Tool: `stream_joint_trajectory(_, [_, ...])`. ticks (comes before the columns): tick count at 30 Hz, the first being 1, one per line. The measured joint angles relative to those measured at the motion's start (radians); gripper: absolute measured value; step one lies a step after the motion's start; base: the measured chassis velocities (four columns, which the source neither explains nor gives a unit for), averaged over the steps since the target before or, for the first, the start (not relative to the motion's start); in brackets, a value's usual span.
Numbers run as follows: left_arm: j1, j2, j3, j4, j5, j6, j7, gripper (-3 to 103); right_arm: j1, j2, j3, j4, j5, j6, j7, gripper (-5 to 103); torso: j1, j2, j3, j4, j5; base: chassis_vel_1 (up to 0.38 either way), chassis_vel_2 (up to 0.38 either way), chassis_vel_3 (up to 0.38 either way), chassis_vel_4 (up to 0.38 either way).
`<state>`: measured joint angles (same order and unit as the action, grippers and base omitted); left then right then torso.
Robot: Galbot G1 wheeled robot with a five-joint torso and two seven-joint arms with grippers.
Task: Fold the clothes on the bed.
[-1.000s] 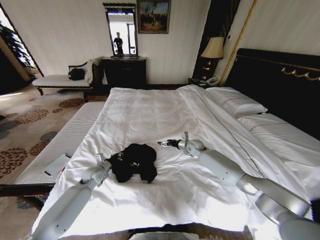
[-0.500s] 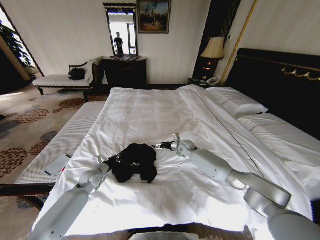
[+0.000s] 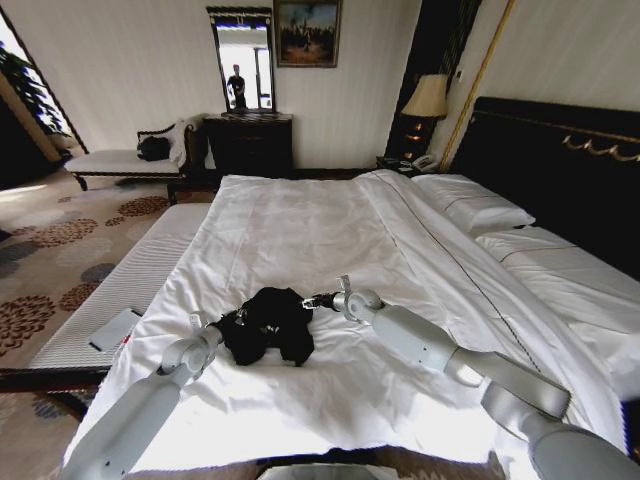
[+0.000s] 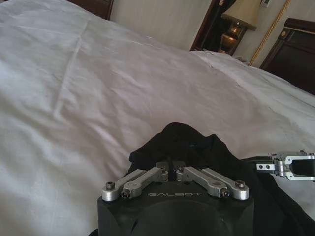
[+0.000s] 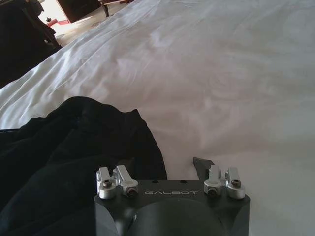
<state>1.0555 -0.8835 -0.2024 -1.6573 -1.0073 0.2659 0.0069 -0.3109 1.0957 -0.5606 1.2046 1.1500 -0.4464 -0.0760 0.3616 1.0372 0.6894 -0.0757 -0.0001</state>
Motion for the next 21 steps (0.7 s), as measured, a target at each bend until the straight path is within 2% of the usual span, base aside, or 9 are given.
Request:
stream_joint_trajectory(3, [0.000, 0.003, 0.000, -0.005, 0.000, 0.002, 0.000, 2, 0.000, 0.006, 0.000, 0.016, 0.004, -0.004, 0.003, 56, 0.000, 0.000, 0.000, 0.0002, 0.0001, 0.000, 0.000, 0.000, 0.000])
stream_joint_trajectory(5, [0.000, 0.003, -0.001, -0.005, 0.000, 0.002, 0.000, 2, 0.000, 0.006, 0.000, 0.021, 0.006, -0.005, 0.006, 56, 0.000, 0.000, 0.000, 0.0002, 0.0001, 0.000, 0.000, 0.000, 0.000])
stream_joint_trajectory(9, [0.001, -0.001, -0.007, -0.005, 0.003, 0.003, 0.000, 2, 0.000, -0.003, -0.007, 0.048, 0.015, -0.008, 0.011, 35, 0.000, 0.000, 0.000, -0.0001, 0.0000, 0.000, 0.000, 0.000, 0.000])
stream_joint_trajectory(12, [0.002, -0.002, -0.008, -0.006, 0.004, 0.003, 0.000, 2, 0.000, -0.003, -0.007, 0.051, 0.015, -0.008, 0.012, 29, 0.000, 0.000, 0.000, -0.0001, 0.0001, 0.000, 0.000, 0.000, 0.000])
stream_joint_trajectory(15, [0.004, -0.005, -0.009, -0.008, 0.006, 0.003, 0.000, 2, -0.002, -0.003, -0.006, 0.061, 0.016, -0.008, 0.013, 13, 0.000, 0.000, 0.000, 0.0001, 0.0001, 0.000, 0.000, 0.000, 0.000])
stream_joint_trajectory(17, [0.005, -0.006, -0.009, -0.009, 0.006, 0.003, 0.000, 2, -0.003, -0.004, -0.006, 0.064, 0.016, -0.008, 0.013, 13, 0.000, 0.000, 0.000, 0.0001, 0.0000, 0.000, 0.000, 0.000, 0.000])
stream_joint_trajectory(19, [0.007, -0.007, -0.011, -0.010, 0.007, 0.003, 0.000, 2, -0.010, -0.006, -0.004, 0.076, 0.016, -0.006, 0.015, 1, 0.000, 0.000, 0.000, 0.0001, 0.0001, 0.000, 0.000, 0.000, 0.000])
stream_joint_trajectory(21, [0.008, -0.007, -0.013, -0.011, 0.008, 0.003, 0.000, 2, -0.014, -0.008, -0.003, 0.081, 0.016, -0.006, 0.016, 1, 0.000, 0.000, 0.000, 0.0001, 0.0001, 0.000, 0.000, 0.000, 0.000])
